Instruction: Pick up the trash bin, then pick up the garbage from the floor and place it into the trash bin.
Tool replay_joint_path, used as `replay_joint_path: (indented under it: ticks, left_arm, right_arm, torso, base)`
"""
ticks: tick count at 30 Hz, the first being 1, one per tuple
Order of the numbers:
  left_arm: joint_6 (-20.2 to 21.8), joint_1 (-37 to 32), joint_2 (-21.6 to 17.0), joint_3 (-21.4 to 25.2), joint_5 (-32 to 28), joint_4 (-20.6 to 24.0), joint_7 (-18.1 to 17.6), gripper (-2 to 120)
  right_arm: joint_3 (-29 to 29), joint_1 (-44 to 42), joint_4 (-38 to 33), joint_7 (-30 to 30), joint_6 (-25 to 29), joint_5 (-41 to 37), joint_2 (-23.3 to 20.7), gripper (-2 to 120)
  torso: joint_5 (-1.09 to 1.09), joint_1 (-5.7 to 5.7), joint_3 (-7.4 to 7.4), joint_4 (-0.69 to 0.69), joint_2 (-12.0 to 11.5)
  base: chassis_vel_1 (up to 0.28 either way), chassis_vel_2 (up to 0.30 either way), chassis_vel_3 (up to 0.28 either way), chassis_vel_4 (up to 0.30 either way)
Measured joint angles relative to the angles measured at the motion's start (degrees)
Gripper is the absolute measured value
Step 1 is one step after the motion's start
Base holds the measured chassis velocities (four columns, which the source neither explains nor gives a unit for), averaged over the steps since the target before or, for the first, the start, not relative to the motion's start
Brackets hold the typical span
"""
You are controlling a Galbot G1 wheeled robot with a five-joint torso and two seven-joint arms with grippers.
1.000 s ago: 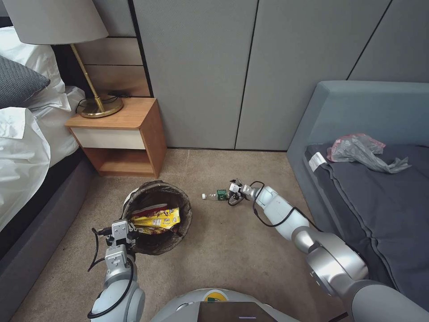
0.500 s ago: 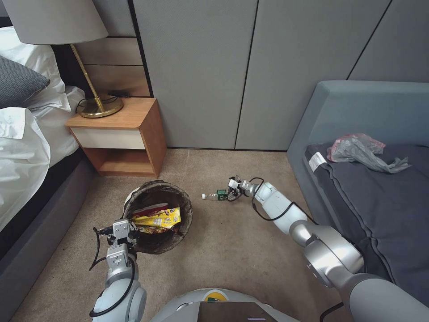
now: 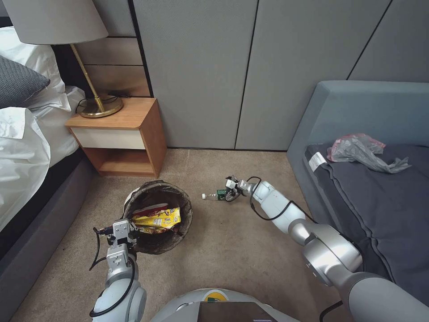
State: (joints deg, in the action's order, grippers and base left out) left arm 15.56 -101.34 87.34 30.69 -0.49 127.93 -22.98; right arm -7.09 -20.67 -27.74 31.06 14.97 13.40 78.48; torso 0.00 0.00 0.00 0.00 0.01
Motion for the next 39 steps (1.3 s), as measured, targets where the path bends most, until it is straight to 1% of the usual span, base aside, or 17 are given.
replay_joint_path:
  ticks: [7,22,34,39]
  left_arm:
    - [-0.01,0.33,0.07,0.11,0.12,0.05,-0.01,0]
    - [-0.01,0.72,0.1,0.05,0.25,-0.11,0.01,0]
    - [0.05,0.75,0.06,0.08,0.21,0.01,0.01,0]
    - [0.06,0.7,0.09,0.1,0.2,0.08,0.0,0]
  right_arm:
    - [0.66,-0.16,-0.01,1.29,-0.24,-0.3,0.22,100]
    - [0.62,-0.74,-0.16,0.87,-0.01,-1.47,-0.02,100]
    - [-1.26,-0.89,-0.94,0.85,0.98,-4.11,-0.07,100]
    - [-3.09,-1.24,-1.51,1.35,1.68,-4.9,-0.18,100]
  torso:
    - [0.0,0.0,0.0,0.0,0.0]
    - [0.0,0.0,0.0,0.0,0.0]
    - [0.0,0.0,0.0,0.0,0.0]
    - [0.0,0.0,0.0,0.0,0.0]
  base:
    - [0.0,0.0,0.0,0.0]
    - [-0.015,0.007,0.01,-0.012]
    - [0.0,0.0,0.0,0.0]
    - [0.0,0.0,0.0,0.0]
